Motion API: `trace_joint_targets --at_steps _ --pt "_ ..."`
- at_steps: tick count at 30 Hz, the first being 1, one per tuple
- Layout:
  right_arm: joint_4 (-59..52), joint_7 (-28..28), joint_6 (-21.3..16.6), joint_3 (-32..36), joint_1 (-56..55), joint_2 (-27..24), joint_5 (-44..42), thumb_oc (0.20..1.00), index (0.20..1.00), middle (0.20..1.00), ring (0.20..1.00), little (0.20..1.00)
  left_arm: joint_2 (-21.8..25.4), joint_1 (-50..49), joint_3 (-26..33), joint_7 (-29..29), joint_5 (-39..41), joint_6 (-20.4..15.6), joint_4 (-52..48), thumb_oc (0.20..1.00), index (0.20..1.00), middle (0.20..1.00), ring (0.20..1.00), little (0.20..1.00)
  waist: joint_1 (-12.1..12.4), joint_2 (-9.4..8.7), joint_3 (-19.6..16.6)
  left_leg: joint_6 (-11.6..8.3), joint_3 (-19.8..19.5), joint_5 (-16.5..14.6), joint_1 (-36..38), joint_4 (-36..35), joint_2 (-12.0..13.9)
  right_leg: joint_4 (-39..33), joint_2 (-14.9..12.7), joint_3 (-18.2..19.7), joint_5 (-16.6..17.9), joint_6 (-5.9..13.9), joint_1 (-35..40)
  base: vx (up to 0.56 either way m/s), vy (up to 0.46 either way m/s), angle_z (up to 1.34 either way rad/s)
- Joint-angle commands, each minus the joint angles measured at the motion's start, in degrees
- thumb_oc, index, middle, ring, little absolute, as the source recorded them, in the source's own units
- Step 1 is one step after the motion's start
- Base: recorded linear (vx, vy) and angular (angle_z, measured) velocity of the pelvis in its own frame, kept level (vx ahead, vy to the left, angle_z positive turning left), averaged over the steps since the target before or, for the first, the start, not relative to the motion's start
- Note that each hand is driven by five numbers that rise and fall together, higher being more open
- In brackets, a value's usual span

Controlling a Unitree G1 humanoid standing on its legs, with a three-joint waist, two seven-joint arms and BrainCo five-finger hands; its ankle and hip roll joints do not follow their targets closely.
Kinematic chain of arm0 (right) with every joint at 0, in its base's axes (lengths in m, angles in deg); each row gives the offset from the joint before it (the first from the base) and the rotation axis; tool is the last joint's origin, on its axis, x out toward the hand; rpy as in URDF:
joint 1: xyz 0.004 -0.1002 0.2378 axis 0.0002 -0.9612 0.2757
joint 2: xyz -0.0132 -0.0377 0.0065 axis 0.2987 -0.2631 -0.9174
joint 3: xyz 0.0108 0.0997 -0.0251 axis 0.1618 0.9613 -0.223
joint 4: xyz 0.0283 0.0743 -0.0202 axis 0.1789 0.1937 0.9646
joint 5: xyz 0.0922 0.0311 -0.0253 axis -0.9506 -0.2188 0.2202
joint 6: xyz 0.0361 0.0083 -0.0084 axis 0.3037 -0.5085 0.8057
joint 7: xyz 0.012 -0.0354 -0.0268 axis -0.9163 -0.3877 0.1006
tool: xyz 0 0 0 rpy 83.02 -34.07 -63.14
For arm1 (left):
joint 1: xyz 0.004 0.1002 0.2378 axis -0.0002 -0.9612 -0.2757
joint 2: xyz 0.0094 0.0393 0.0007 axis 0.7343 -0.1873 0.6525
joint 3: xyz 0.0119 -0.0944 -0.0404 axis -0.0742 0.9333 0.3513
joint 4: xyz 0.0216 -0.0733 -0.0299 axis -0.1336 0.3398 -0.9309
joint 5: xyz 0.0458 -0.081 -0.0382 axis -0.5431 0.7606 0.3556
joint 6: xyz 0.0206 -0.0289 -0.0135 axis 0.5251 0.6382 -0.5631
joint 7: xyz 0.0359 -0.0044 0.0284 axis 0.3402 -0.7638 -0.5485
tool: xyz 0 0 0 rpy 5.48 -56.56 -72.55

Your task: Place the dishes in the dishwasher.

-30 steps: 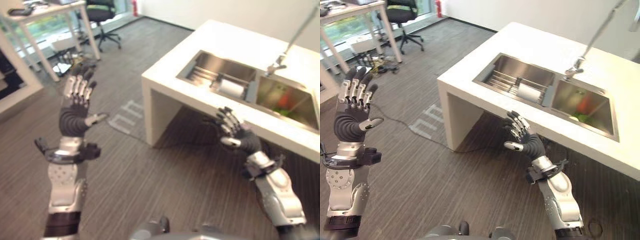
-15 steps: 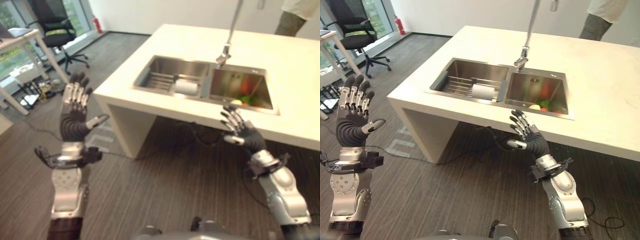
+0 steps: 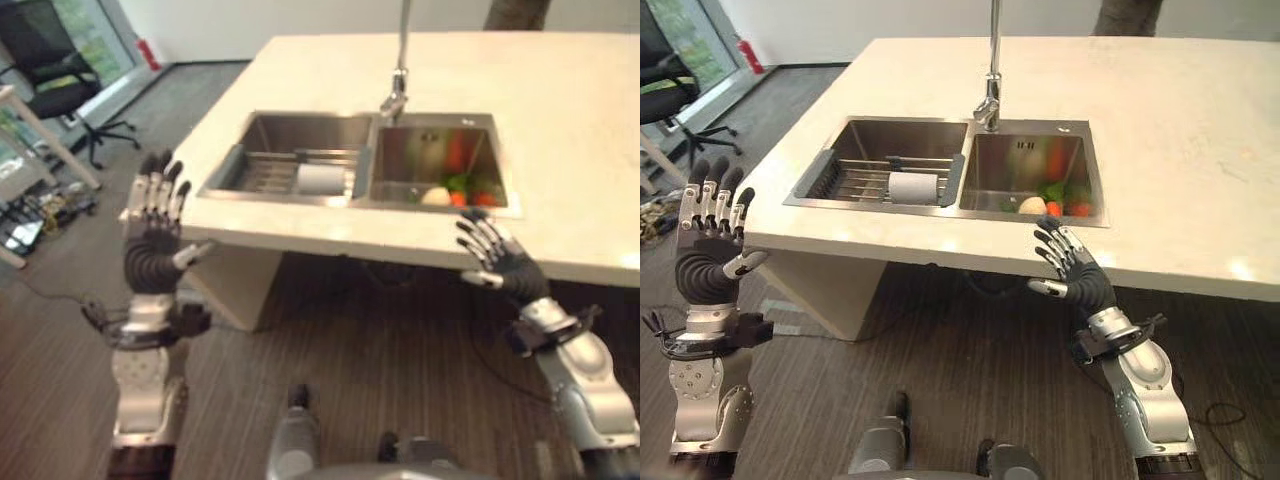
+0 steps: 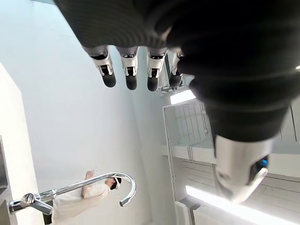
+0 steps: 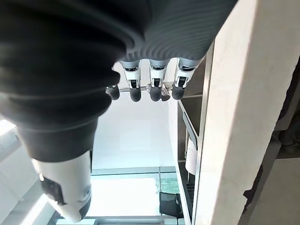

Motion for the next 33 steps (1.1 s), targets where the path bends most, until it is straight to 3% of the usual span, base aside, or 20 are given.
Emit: trace_joint_targets --at_steps 1,5,9,14,18,22,26,33 --pt "-3.4 -0.5 -3.0 0.8 2.6 -0.8 -1.4 1.0 1.0 1.0 1.0 1.0 4.0 0.6 1.9 0.1 4.3 -4.1 -3.2 1.0 1.0 1.0 1.0 1.0 0.9 -1.43 -3.3 -0.79 3.8 3.2 2.4 2.9 -0.9 -3.1 -6.4 -0.3 1.5 7.43 5.6 0.22 0.325 -0.28" --pt "-5.3 -2.5 -3.0 2.4 0.4 0.4 -2.3 1.0 1.0 1.0 1.0 1.0 5.2 3.9 1.9 1.8 5.1 -2.2 -2.8 1.0 1.0 1.0 1.0 1.0 2.3 -3.18 -4.3 0.32 4.3 1.9 2.3 2.9 -3.5 -3.1 -10.6 -1.6 2.2 11.5 8.4 0.27 0.362 0.11" --pt "-6.1 -5.0 -3.3 3.5 -0.1 1.6 -1.4 1.0 1.0 1.0 1.0 1.0 5.7 4.9 2.7 4.7 6.2 -0.7 -4.2 1.0 1.0 1.0 1.0 1.0 3.8 -4.68 -4.8 2.57 3.7 1.0 2.2 2.9 -6.5 -3.1 -13.2 -2.8 3.2 12.45 9.8 0.24 0.317 0.27" --pt "-6.3 -7.5 -3.1 2.6 1.6 4.8 -1.8 1.0 1.0 1.0 1.0 1.0 5.6 6.5 1.6 5.3 4.4 1.3 -6.1 1.0 1.0 1.0 1.0 1.0 3.8 -5.44 -5.1 5.95 3.6 -1.1 4.4 2.9 -10.0 -3.1 -12.9 -5.1 14.1 11.88 10.4 0.14 0.206 0.16" --pt "-4.8 -9.2 -3.9 -0.3 4.4 5.6 -2.2 1.0 1.0 1.0 1.0 1.0 6.4 8.7 -0.3 2.1 1.4 -0.2 -5.9 1.0 1.0 1.0 1.0 1.0 3.7 -5.14 -4.1 5.55 5.6 -1.2 4.9 2.9 -9.9 -3.1 -10.3 -4.7 8.3 10.08 4.0 -0.01 0.025 -0.42" --pt "-3.6 -10.0 -5.2 -1.3 6.4 5.5 -3.8 1.0 1.0 1.0 1.0 1.0 8.0 10.8 -1.5 0.9 -2.5 -1.5 -6.7 1.0 1.0 1.0 1.0 1.0 3.1 -5.74 -2.8 5.36 8.4 -2.4 6.2 2.9 -8.8 -3.1 -10.6 -4.2 10.7 10.83 -2.7 -0.03 -0.174 -0.44" --pt "-4.4 -11.7 -3.9 -0.9 6.4 4.7 -5.3 1.0 1.0 1.0 1.0 1.0 7.9 10.5 -2.4 1.8 -2.7 0.5 -7.9 1.0 1.0 1.0 1.0 1.0 3.0 -6.09 -3.7 4.93 10.6 -2.9 6.9 2.9 -7.3 -3.1 -10.5 -4.6 8.8 11.38 -2.8 0.04 -0.184 -0.03" --pt "-6.6 -12.9 -0.6 -0.1 5.8 3.1 -4.2 1.0 1.0 1.0 1.0 1.0 7.0 10.5 -4.2 0.9 -2.5 4.3 -8.3 1.0 1.0 1.0 1.0 1.0 0.4 -5.05 -4.8 2.6 13.2 -2.5 8.7 2.9 -4.0 -3.1 -8.3 -3.5 6.3 9.03 -2.8 0.08 -0.215 -0.2"
